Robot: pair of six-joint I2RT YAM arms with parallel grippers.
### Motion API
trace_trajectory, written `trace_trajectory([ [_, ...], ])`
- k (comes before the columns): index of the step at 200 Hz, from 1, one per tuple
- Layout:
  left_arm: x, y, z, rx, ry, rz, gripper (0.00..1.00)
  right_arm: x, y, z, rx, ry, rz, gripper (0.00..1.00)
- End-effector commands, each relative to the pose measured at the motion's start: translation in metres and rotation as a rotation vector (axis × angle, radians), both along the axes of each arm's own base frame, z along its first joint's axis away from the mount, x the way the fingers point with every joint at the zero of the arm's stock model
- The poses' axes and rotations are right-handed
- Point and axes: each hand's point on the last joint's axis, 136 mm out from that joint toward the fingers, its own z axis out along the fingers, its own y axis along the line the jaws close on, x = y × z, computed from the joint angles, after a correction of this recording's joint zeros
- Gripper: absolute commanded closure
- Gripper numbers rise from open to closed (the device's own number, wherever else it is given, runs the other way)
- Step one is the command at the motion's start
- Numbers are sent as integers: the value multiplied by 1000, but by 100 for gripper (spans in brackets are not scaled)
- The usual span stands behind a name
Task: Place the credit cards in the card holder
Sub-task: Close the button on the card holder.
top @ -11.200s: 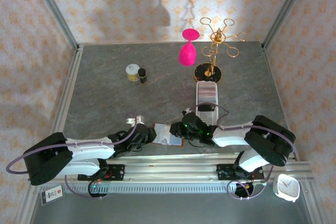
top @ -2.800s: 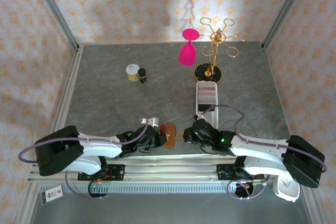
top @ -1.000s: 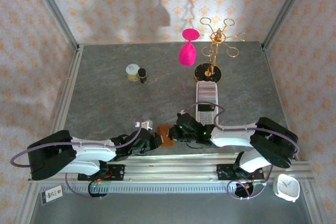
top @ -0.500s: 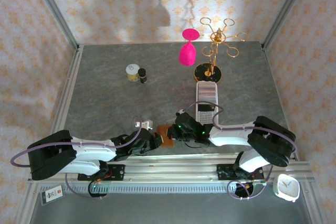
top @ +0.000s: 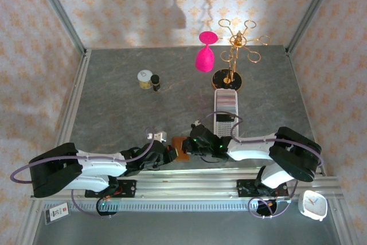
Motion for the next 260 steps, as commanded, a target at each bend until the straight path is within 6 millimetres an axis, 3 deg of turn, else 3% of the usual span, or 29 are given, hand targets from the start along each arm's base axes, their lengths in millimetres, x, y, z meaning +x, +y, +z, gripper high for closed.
trace_trajectory([
  [1,-2,14,-13,76,9,19,100,-24,-30,-47,-212,73,25,100],
  [36,-2,14,-10,70,4,22,100,-33,-59,-83,-372,132,-10,100],
  [62,2,22,-6,92,-14,58,100,-28,-61,-81,-361,114,-40,100],
  [90,12,42,7,143,-68,139,100,-12,-37,-48,-230,30,-55,100],
  [113,22,57,29,179,-140,203,100,2,-12,-10,-90,-55,-61,100],
  [124,28,66,42,203,-179,239,93,10,-3,11,-26,-103,-72,99],
  [157,47,90,87,251,-327,337,64,37,2,78,45,-279,-142,59],
  [179,63,111,120,320,-431,411,45,55,-21,113,16,-404,-245,51],
  [207,85,137,157,422,-549,497,21,74,-76,159,-73,-621,-426,44],
  [222,98,152,175,465,-598,566,2,79,-104,185,-106,-748,-515,41],
  [260,125,193,205,580,-692,759,1,85,-163,236,-229,-1001,-686,26],
])
